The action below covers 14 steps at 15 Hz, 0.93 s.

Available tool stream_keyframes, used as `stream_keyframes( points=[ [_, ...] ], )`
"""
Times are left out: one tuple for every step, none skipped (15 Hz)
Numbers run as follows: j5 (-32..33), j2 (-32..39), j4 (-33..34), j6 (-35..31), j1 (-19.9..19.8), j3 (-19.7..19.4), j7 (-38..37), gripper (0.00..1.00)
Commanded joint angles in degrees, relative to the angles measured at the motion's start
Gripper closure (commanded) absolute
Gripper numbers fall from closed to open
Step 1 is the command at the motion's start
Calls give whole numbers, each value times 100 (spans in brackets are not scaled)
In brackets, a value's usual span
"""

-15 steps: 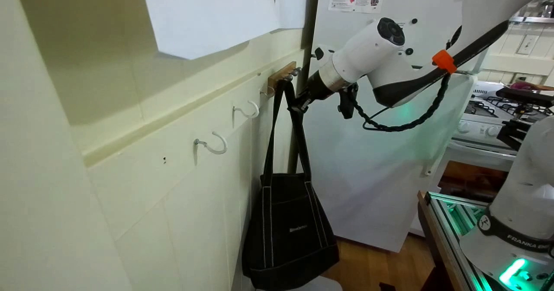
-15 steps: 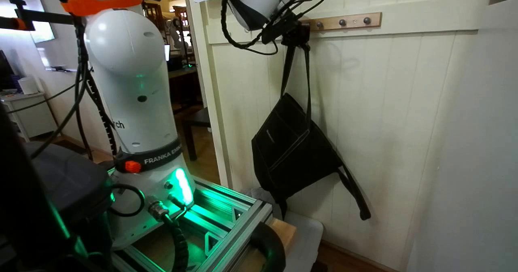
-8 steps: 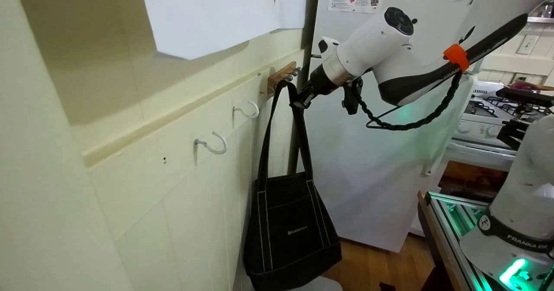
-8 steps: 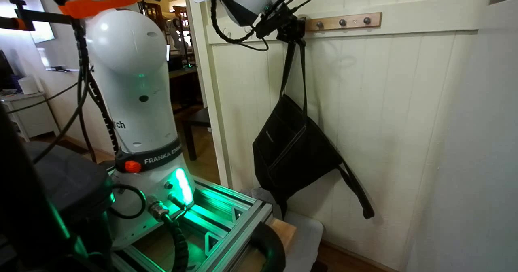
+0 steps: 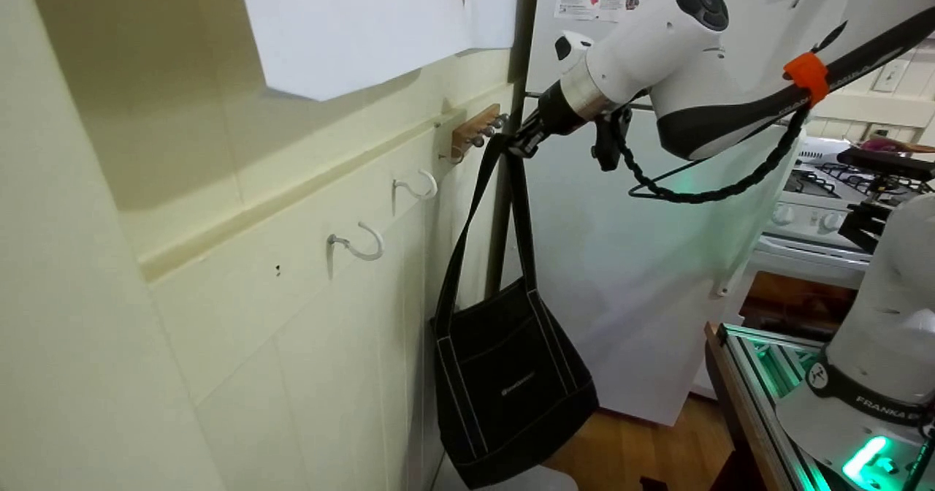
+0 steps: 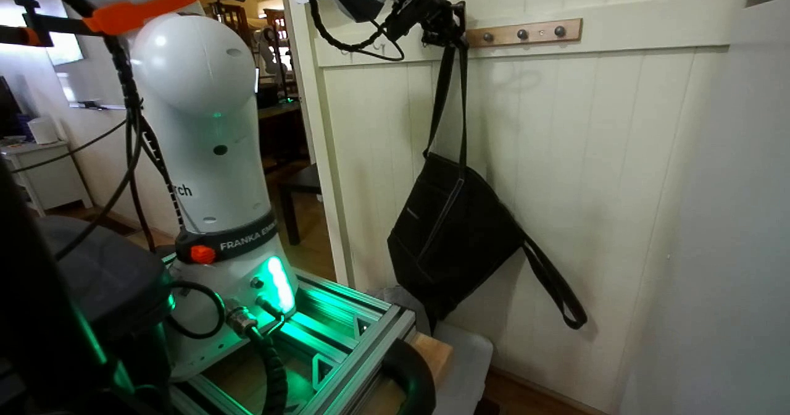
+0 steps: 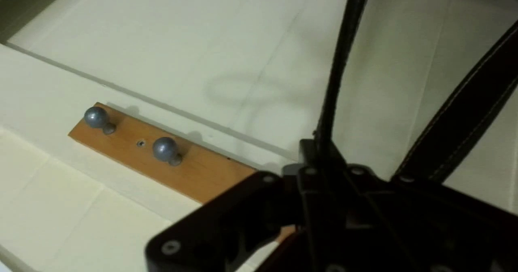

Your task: Pick up the bag and put it down

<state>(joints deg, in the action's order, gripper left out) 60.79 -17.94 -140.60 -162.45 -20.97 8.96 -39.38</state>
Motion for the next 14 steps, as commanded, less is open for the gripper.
stream_keyframes(
  points=[
    [-643, -333, -263, -10, 311, -244, 751, 98],
    [-907, -342, -340, -21, 450, -338, 1080, 98],
    [-1318, -329, -435, -11, 681, -491, 1585, 98],
    [-1710, -336, -527, 67, 929, -645, 2049, 98],
    [-2070, -380, -592, 204, 1193, -820, 2471, 98],
    [-2370, -443, -655, 316, 1311, -871, 2802, 98],
    [-2653, -507, -703, 435, 1424, -929, 3117, 98],
    [-2778, -562, -709, 515, 1423, -920, 3270, 98],
    [-2882, -587, -708, 495, 1414, -910, 3371, 98],
    [-2928, -621, -725, 418, 1385, -881, 3442, 98],
    [-3010, -636, -754, 296, 1400, -881, 3556, 98],
    [-3044, -651, -778, 228, 1410, -870, 3674, 98],
    [-3100, -647, -810, 150, 1454, -885, 3848, 98],
    [-3165, -609, -840, 88, 1514, -906, 4027, 98]
  ],
)
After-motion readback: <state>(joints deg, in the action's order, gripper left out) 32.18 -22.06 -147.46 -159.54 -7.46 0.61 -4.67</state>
